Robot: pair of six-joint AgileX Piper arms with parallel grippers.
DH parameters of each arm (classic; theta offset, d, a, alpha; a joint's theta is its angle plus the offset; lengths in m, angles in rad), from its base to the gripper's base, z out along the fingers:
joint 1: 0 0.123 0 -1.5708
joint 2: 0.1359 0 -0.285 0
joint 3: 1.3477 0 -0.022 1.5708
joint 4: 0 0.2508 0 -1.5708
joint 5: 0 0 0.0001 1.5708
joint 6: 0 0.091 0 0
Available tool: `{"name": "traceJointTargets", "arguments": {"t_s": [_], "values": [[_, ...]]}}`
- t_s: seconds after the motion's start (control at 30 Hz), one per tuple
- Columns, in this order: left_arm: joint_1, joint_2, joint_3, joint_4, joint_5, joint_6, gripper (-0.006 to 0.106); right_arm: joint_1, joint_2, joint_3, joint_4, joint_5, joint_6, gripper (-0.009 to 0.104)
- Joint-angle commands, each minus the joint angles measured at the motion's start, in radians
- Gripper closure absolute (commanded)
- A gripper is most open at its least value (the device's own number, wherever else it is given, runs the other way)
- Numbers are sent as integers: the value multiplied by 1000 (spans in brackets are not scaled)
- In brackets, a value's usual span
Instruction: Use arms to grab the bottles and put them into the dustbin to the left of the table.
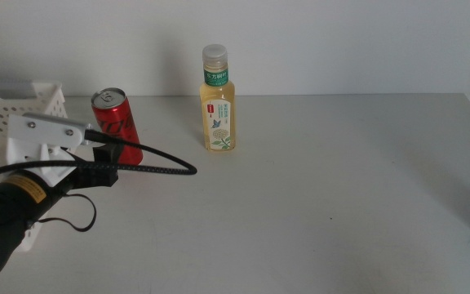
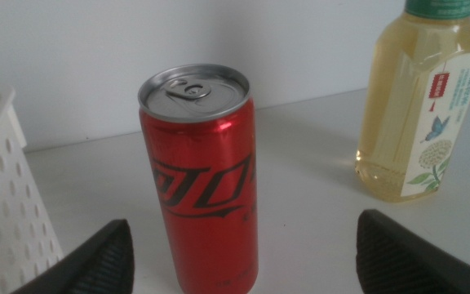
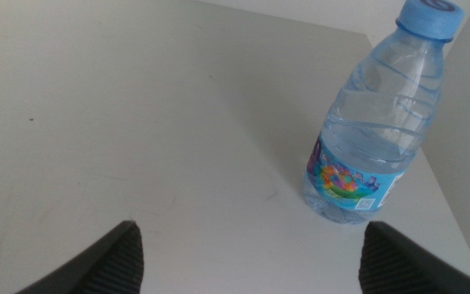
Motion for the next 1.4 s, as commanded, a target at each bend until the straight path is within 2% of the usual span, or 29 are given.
{"name": "traceJointTargets", "arguments": {"t_s": [0.0, 0.47, 1.13, 1.37], "values": [[-5, 18, -63, -9, -73, -37, 7, -7, -22, -1, -8, -62, -9, 27], [-5, 267, -225, -26, -195, -54, 7, -7, -22, -1, -8, -62, -9, 27], [-5, 453, -402, -27, -217, -54, 7, -7, -22, -1, -8, -62, -9, 27], [-5, 524, -428, -72, -402, -54, 7, -7, -22, -1, -8, -62, -9, 27]]}}
